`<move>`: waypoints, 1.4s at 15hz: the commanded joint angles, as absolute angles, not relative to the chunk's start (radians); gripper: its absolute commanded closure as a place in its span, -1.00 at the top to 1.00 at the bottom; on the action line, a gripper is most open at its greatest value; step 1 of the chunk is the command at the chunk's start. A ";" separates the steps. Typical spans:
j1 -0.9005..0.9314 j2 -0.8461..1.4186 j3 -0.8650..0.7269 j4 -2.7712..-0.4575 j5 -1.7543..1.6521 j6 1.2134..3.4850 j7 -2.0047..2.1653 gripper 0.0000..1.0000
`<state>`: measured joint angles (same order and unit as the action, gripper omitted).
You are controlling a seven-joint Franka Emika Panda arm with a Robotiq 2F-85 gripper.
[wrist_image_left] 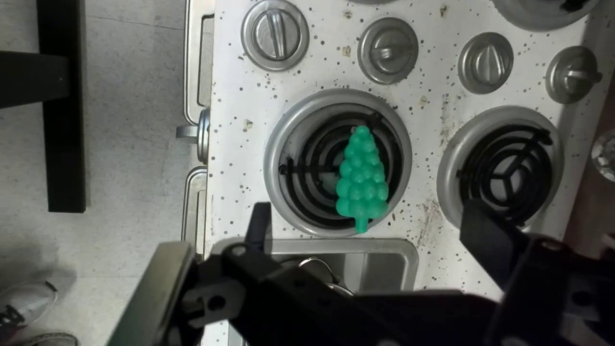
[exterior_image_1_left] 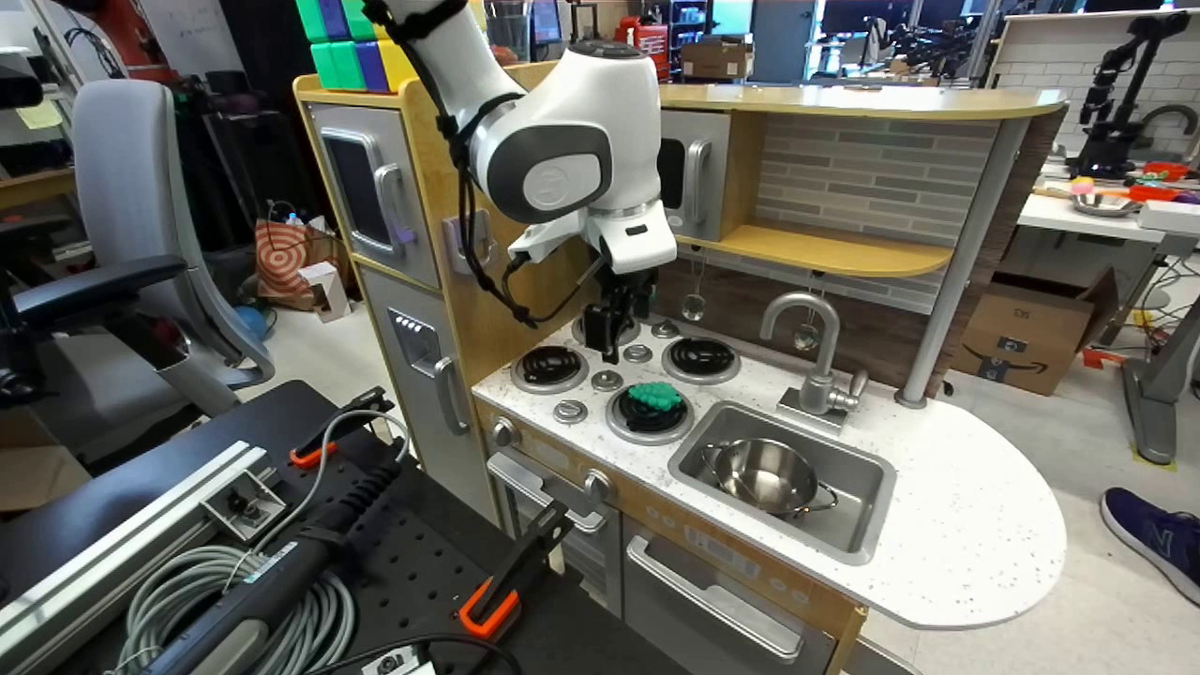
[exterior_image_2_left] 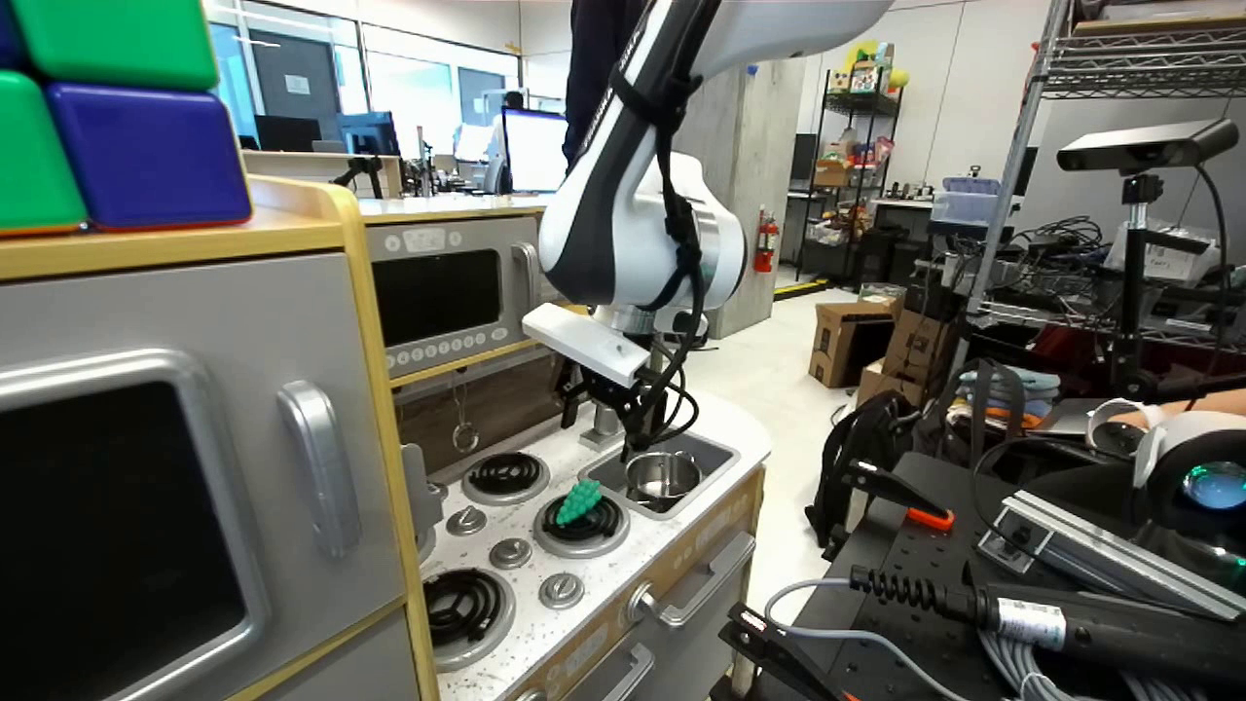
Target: Remove the green object from the stove and place it inside the silver pot in the sink
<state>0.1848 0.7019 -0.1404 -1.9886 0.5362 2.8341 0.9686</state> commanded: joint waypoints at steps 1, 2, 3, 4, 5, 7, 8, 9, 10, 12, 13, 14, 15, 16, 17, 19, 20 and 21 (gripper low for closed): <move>0.158 0.810 -0.132 -1.852 0.479 2.775 1.078 1.00; 0.151 0.827 -0.130 -1.830 0.472 2.767 1.092 1.00; 0.147 0.847 -0.129 -1.805 0.465 2.760 1.105 1.00; 0.145 0.866 -0.132 -1.782 0.456 2.757 1.118 1.00; 0.144 0.885 -0.136 -1.760 0.447 2.749 1.135 1.00; 0.136 0.913 -0.135 -1.722 0.439 2.735 1.156 1.00; 0.132 0.926 -0.135 -1.703 0.434 2.725 1.168 1.00; 0.129 0.938 -0.134 -1.689 0.430 2.721 1.177 1.00; 0.128 0.947 -0.134 -1.675 0.425 2.717 1.186 1.00; 0.124 0.967 -0.131 -1.649 0.415 2.704 1.201 1.00; 0.122 0.980 -0.130 -1.636 0.414 2.698 1.207 1.00; 0.122 0.989 -0.130 -1.625 0.413 2.698 1.213 1.00; 0.121 0.999 -0.131 -1.614 0.413 2.695 1.221 1.00; 0.123 1.012 -0.135 -1.603 0.411 2.694 1.231 1.00; 0.122 1.023 -0.137 -1.593 0.410 2.694 1.239 1.00; 0.123 1.044 -0.140 -1.575 0.408 2.695 1.254 1.00; 0.126 1.054 -0.143 -1.568 0.405 2.695 1.264 1.00; 0.127 1.063 -0.146 -1.560 0.402 2.693 1.272 1.00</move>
